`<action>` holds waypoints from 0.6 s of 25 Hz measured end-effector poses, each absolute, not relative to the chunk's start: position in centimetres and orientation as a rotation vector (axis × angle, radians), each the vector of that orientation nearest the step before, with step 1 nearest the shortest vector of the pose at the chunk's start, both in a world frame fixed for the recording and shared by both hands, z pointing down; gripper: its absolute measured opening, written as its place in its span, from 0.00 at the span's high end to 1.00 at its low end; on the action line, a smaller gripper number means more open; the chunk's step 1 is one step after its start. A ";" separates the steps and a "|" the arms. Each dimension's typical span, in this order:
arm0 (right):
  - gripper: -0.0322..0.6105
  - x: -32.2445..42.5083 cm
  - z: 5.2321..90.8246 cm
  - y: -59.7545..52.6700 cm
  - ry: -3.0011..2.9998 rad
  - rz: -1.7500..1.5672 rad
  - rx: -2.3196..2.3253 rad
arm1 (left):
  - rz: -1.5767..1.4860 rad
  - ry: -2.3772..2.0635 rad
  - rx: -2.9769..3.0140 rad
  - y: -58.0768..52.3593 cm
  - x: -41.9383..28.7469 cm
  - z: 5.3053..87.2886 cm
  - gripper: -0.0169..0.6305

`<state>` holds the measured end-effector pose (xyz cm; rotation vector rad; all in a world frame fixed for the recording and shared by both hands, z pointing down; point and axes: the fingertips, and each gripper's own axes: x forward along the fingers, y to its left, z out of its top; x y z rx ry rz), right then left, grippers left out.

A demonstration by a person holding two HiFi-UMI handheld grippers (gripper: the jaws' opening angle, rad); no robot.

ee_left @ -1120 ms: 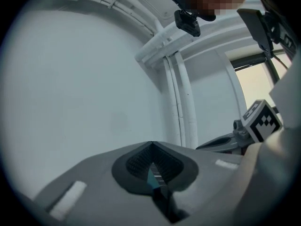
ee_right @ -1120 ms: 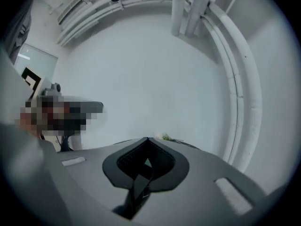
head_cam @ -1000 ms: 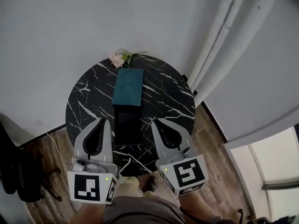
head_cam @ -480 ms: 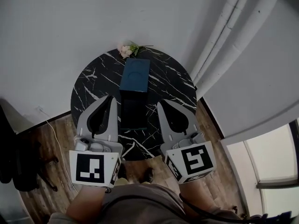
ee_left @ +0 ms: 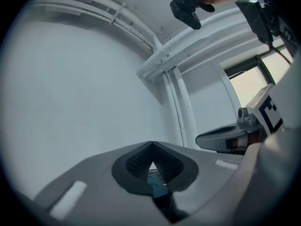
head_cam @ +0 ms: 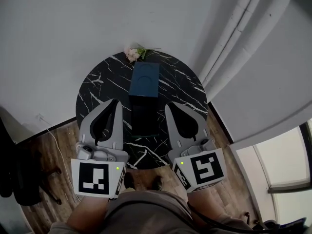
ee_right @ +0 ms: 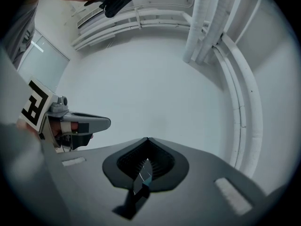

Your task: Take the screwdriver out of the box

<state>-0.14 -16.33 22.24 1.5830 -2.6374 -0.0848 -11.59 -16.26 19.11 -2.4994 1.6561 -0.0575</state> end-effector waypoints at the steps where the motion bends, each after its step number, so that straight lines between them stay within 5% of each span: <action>1: 0.91 -0.2 22.2 -16.3 -2.637 -0.088 1.586 | -0.057 1.650 -2.503 -16.2 -11.6 19.1 0.97; 15: 0.91 -0.5 22.3 -15.5 -2.641 -0.086 1.601 | -0.050 1.638 -2.505 -15.5 -12.2 19.1 0.97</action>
